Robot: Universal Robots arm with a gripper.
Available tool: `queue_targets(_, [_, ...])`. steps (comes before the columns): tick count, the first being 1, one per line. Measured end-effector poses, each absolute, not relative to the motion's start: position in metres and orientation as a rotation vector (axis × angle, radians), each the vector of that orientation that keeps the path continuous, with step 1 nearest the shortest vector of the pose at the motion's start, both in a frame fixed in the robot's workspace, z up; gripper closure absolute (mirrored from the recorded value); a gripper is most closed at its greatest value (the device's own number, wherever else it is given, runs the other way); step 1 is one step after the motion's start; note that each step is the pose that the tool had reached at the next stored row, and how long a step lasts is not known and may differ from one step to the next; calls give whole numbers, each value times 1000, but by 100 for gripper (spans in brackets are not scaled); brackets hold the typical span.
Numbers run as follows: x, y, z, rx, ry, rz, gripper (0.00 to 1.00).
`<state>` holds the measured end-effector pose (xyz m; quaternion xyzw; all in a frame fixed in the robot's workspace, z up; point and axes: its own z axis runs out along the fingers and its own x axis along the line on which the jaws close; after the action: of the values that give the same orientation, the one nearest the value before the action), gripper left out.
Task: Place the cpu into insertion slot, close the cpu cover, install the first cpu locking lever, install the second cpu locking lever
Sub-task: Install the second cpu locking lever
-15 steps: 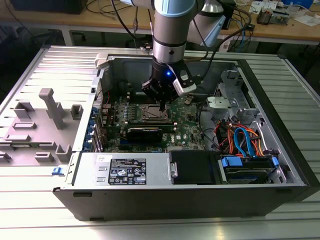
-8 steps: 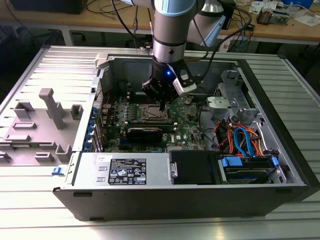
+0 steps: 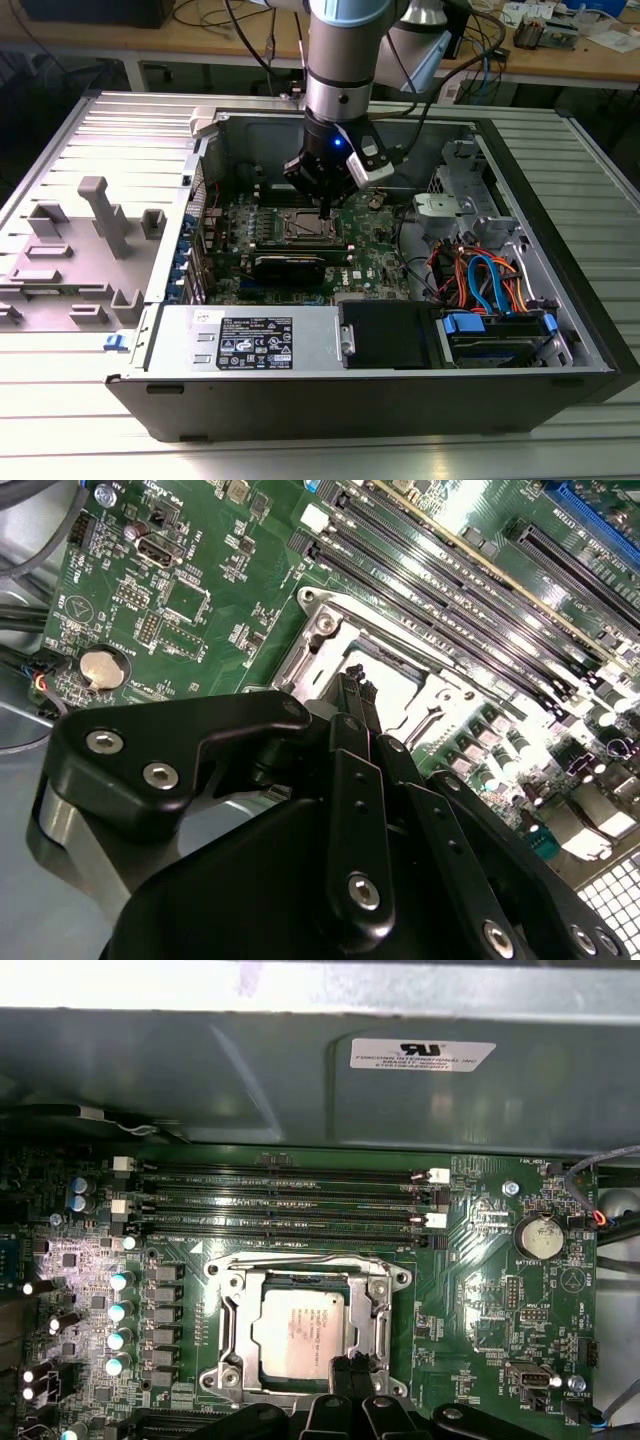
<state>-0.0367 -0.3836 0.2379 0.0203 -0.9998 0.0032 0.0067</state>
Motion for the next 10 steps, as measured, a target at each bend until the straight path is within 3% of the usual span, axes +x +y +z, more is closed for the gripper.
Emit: queue_targets(10, [-37,-390,239,63,-3127,10,89])
